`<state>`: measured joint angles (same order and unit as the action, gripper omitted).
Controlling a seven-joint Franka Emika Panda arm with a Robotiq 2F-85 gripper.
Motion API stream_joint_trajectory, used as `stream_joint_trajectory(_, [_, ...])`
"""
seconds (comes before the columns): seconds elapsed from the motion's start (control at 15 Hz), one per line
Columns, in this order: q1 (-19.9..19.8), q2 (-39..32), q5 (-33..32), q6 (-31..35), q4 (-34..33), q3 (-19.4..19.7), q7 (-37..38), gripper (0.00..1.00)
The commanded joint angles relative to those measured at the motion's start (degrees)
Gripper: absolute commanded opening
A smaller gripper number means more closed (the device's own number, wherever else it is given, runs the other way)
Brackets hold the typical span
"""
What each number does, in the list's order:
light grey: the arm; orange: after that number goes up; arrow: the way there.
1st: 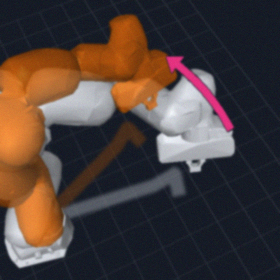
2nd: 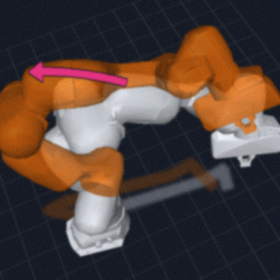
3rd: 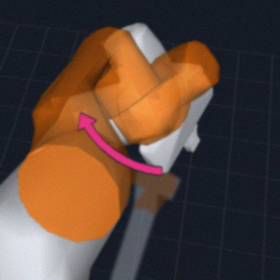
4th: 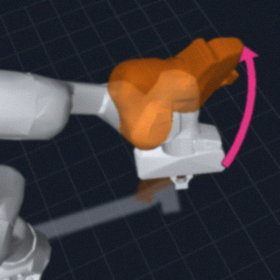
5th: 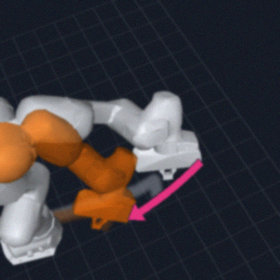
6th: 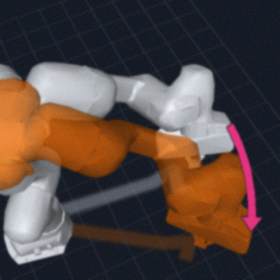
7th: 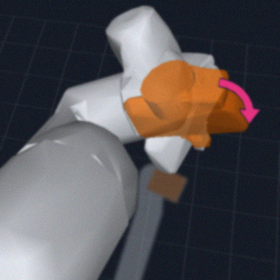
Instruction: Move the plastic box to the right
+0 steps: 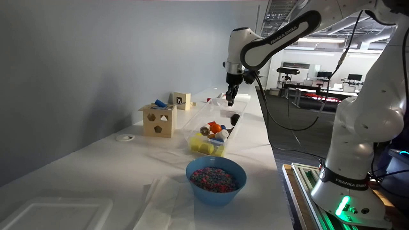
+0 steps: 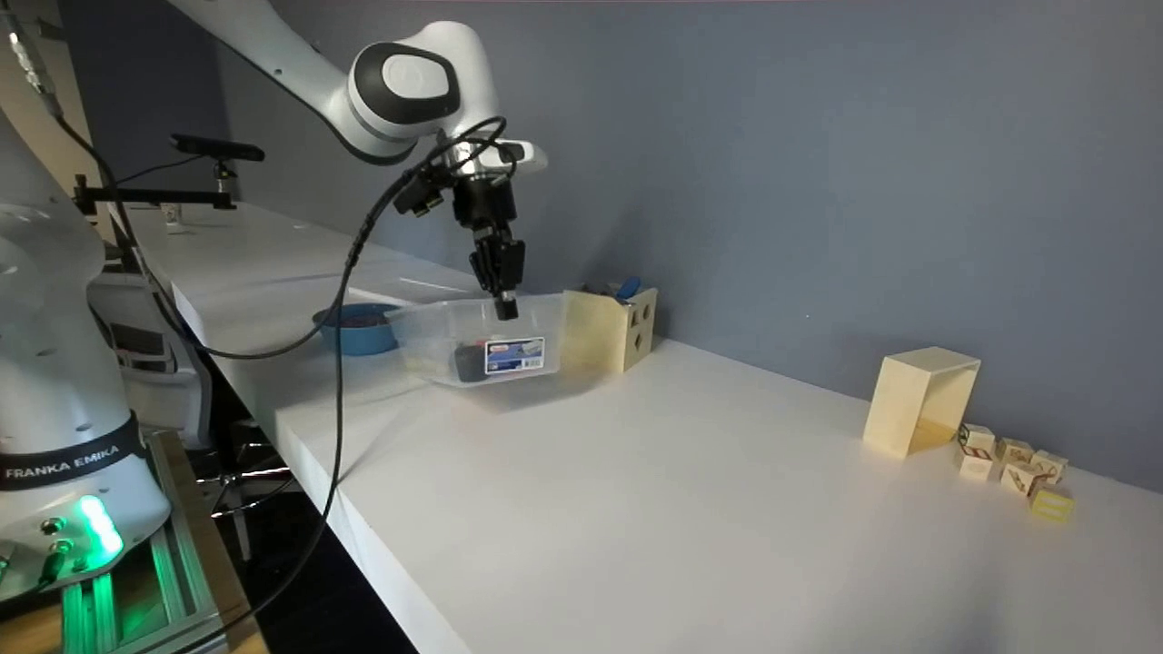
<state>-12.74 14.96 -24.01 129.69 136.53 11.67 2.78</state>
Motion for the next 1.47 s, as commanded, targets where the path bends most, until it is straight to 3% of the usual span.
stream_joint_trajectory(0.0, [-1.96, -6.56, -0.45, 3.01, -3.56, 0.77, 1.17, 0.03])
stream_joint_trajectory(0.13, [-2.15, -9.27, 0.05, 2.90, -4.94, 0.91, 2.14, 0.03])
stream_joint_trajectory(0.2, [-2.14, -10.31, -0.09, 2.64, -5.58, 0.89, 2.68, 0.37])
stream_joint_trajectory(0.27, [-2.06, -11.07, -0.18, 2.50, -6.14, 0.89, 3.25, 0.38])
stream_joint_trajectory(0.53, [-1.59, -11.52, -2.14, 1.15, -7.44, 0.62, 6.76, 0.65])
stream_joint_trajectory(0.87, [-0.22, -2.72, -11.13, -7.74, -6.82, -2.96, 14.94, 0.98])
stream_joint_trajectory(1.07, [0.71, -0.77, -11.62, -13.95, -7.45, -6.32, 18.50, 1.00])
stream_joint_trajectory(1.27, [2.06, -0.03, -6.90, -17.72, -7.41, -8.70, 24.58, 1.00])
stream_joint_trajectory(1.4, [1.92, -0.91, -8.74, -15.89, -7.89, -8.06, 21.91, 1.00])
